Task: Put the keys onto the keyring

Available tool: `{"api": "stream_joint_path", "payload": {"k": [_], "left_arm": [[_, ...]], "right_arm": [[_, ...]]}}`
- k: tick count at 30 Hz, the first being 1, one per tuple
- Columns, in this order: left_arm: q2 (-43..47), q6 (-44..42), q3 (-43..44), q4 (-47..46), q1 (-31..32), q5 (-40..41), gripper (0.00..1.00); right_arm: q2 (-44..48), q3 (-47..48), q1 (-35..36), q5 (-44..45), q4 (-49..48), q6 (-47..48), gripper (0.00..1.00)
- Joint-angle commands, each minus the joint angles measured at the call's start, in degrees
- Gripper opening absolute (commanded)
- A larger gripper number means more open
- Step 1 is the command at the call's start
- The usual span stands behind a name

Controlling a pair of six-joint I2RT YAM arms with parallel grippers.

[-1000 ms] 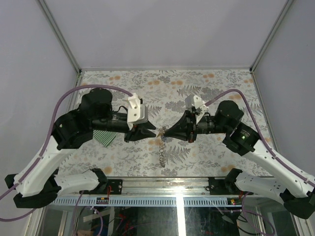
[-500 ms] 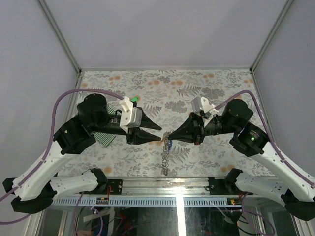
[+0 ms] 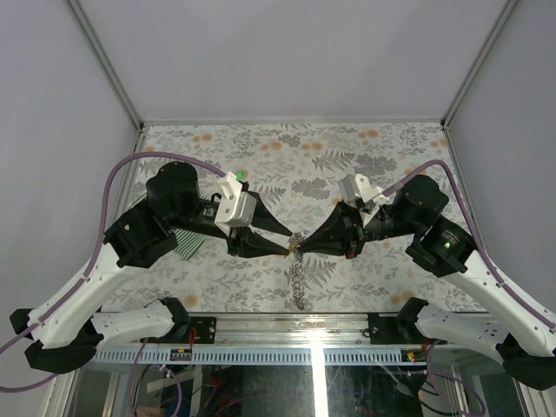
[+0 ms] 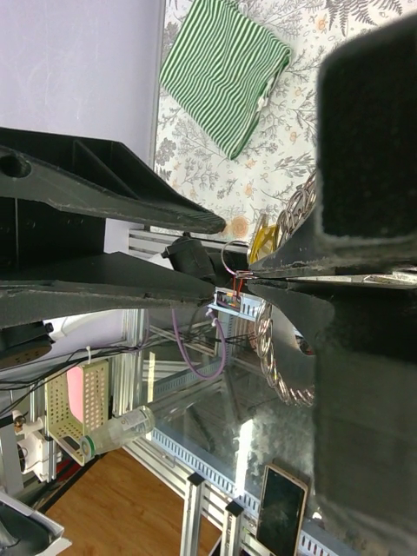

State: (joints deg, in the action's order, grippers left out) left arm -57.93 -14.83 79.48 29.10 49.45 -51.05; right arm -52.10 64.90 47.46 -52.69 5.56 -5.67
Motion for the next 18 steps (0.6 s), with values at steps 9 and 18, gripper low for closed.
{"api": "stream_joint_path", "payload": {"k": [9, 18], "left_arm": [[-1.28, -1.57, -0.69, -1.95, 0.15, -0.71, 0.25], [-0.55, -3.79, 0.31, 1.7, 0.12, 2.22, 0.0]], "right_arm": [[1.68, 2.19, 0.08, -1.46, -4.77, -0.94, 0.0], [2.67, 1.46, 0.03, 0.41, -5.2, -0.6, 0.0]]}}
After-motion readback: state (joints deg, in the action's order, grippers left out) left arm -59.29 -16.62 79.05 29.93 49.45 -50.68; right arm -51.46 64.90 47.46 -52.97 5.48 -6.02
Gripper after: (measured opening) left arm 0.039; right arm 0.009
